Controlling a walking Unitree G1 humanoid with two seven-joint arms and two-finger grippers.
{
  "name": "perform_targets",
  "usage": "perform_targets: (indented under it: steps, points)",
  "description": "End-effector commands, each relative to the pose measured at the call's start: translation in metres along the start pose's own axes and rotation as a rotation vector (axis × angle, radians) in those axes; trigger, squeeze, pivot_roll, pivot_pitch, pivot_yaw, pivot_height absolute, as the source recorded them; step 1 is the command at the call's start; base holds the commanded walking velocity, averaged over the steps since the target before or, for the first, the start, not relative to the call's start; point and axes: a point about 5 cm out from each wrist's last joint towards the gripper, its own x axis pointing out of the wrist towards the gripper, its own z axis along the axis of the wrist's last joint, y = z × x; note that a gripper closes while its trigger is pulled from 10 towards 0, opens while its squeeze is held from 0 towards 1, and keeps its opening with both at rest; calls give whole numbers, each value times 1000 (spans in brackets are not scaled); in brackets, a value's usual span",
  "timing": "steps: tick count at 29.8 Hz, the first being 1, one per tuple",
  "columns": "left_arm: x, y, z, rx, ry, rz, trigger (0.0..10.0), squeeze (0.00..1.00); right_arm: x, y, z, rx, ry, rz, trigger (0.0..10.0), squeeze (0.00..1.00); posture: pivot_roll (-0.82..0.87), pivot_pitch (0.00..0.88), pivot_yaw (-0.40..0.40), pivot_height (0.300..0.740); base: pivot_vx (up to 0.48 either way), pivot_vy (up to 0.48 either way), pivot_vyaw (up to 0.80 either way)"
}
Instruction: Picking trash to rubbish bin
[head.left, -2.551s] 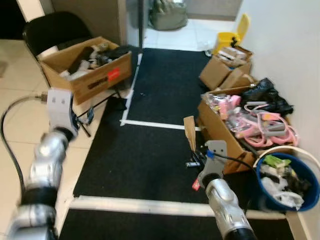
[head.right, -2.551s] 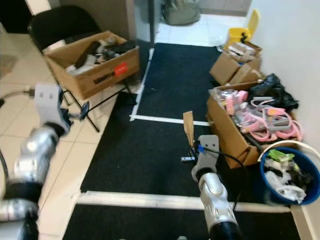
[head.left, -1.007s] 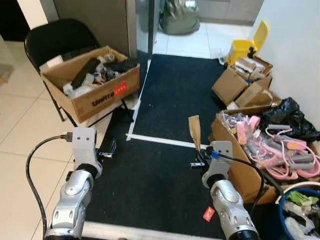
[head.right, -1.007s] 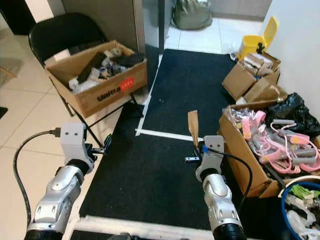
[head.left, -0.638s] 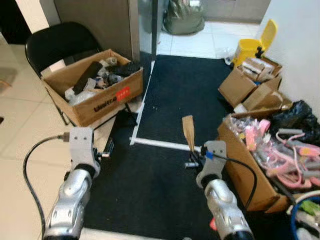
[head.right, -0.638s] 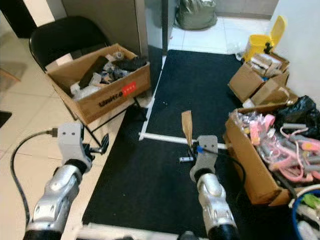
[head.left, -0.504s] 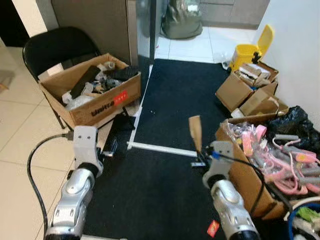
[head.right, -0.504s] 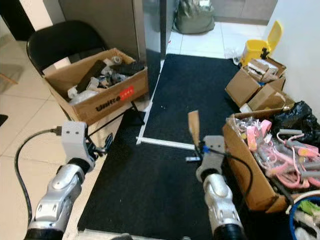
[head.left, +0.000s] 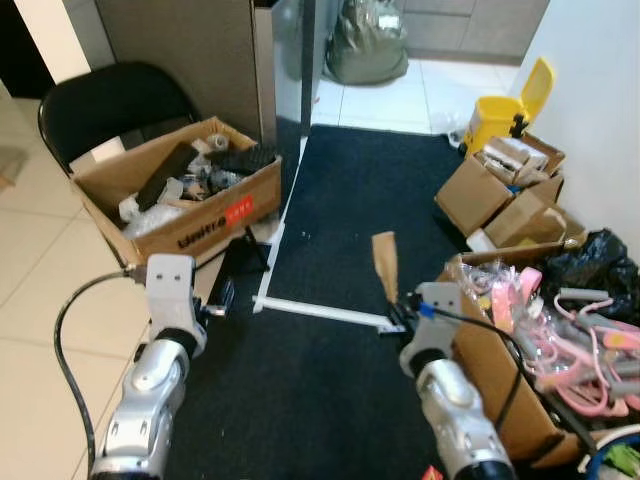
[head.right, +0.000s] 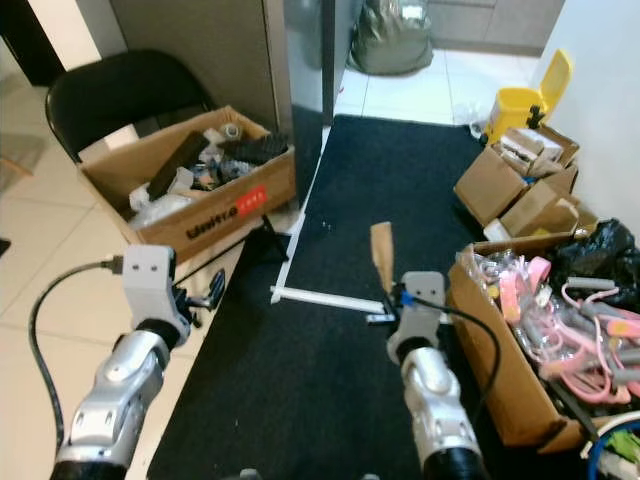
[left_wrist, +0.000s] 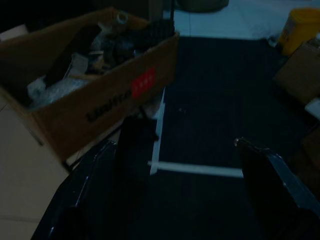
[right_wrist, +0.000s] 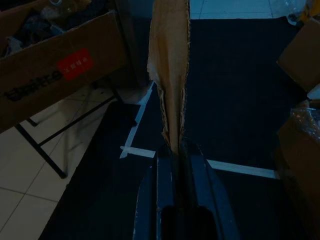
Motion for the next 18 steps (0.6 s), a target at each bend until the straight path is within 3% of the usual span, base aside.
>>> perform_targets:
  steps: [1, 18]
  points:
    - [-3, 3, -7, 11, 36, 11, 10000, 0, -2, 5, -6, 14, 26, 10, 10000, 0, 70, 142, 6, 740, 345, 0, 0]
    - [-1, 3, -4, 13, 26, 10, 10000, 0, -3, 0, -5, 38, 19, -21, 10000, 0, 70, 148, 6, 740, 343, 0, 0]
